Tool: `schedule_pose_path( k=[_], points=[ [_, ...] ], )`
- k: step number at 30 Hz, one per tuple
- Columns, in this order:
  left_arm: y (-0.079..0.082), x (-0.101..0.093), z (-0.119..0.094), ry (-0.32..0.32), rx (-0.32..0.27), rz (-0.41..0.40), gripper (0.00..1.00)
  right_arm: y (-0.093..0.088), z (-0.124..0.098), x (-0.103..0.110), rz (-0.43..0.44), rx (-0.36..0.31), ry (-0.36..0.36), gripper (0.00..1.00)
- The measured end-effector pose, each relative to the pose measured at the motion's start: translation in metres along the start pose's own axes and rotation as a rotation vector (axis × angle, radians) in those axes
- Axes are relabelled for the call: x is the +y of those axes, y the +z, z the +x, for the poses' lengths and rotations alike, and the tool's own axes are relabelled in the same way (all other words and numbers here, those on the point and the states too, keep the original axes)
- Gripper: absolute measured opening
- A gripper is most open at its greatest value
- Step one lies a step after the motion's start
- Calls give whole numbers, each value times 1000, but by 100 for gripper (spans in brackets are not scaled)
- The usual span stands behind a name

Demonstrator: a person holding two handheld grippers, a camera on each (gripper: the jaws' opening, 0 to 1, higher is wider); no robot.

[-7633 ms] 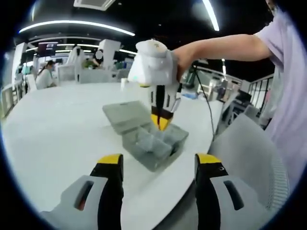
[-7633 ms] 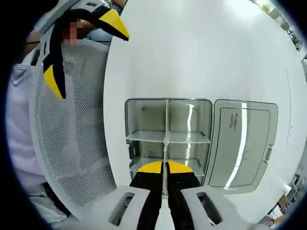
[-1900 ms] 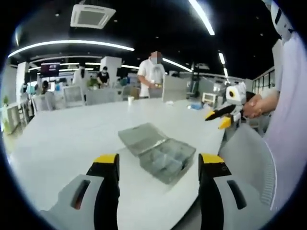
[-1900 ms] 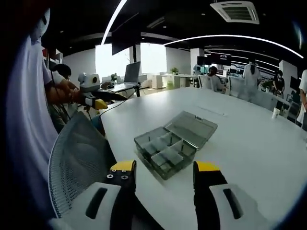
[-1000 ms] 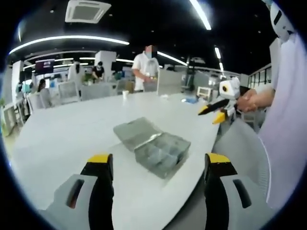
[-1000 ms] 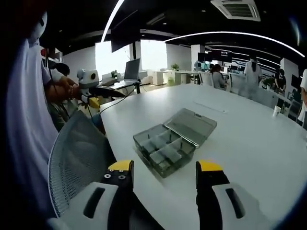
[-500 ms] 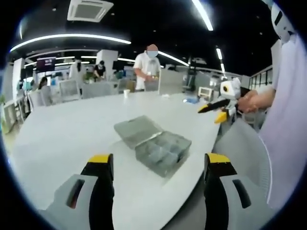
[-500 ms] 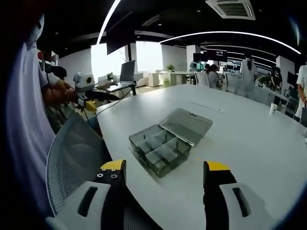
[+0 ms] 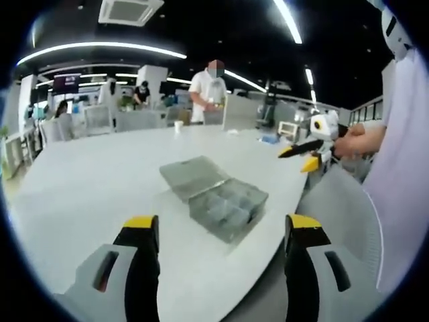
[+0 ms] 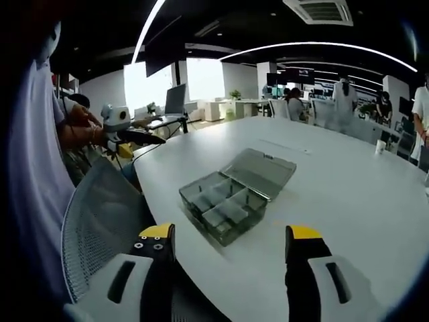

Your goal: Insert the divider into the dual guide fixture by aligning both edges with the guide slots and pushing it downward to the bottom, including one-sided entry, uneven engagement, binding, and posture correction.

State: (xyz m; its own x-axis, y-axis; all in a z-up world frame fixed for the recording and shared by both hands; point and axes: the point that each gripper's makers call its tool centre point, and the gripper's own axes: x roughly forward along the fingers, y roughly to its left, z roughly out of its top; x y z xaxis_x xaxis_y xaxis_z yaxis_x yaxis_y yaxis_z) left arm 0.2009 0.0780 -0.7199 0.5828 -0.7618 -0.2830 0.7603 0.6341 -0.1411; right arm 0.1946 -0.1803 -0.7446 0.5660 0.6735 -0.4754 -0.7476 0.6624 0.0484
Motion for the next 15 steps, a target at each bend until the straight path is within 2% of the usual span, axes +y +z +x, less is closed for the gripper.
schedule_pose_path(
  k=[15],
  points=[
    [3, 3, 0, -1, 0, 9, 74, 7, 0, -4, -22, 0, 1, 64]
  ],
)
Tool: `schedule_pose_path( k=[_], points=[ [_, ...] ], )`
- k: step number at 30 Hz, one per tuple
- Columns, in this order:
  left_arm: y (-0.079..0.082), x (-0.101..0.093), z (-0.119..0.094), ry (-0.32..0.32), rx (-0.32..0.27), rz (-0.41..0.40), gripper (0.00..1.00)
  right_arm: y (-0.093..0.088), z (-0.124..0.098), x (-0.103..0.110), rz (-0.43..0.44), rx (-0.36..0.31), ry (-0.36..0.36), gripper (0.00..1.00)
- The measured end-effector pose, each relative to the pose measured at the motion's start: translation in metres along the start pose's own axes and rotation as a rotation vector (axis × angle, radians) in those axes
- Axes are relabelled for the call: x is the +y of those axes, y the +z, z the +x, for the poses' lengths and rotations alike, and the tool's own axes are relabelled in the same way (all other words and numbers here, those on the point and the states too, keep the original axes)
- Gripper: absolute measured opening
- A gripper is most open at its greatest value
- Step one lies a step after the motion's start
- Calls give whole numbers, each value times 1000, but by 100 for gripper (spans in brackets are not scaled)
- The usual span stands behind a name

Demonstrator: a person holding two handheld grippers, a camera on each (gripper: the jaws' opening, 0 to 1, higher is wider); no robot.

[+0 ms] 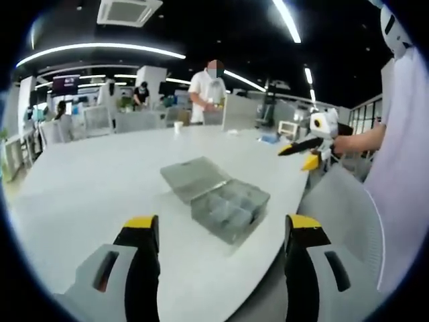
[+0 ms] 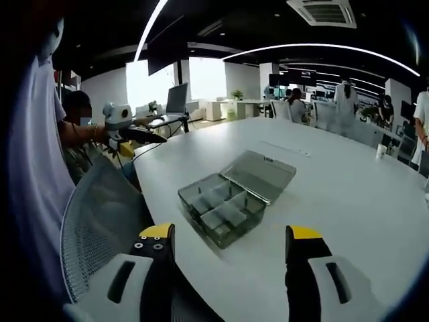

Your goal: Insert the divider into the dual guide fixture by aligning both edges with the guide slots and pushing it downward to the bottom, including one-sided entry, uneven engagement, binding, and posture correction.

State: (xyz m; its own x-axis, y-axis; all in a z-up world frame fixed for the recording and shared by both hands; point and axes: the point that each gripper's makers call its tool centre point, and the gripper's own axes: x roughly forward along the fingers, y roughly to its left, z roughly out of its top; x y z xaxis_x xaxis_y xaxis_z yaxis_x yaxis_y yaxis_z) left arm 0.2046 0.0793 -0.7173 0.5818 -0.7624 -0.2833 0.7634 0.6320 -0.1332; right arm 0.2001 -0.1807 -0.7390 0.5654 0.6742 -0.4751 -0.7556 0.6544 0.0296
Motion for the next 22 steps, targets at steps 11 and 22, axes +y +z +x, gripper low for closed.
schedule_pose_path(
  k=[11, 22],
  points=[
    [3, 1, 0, 5, -4, 4, 74, 2, 1, -2, -11, 0, 1, 63],
    [5, 2, 1, 11, -11, 5, 73, 6, 0, -4, -17, -6, -4, 61]
  ],
)
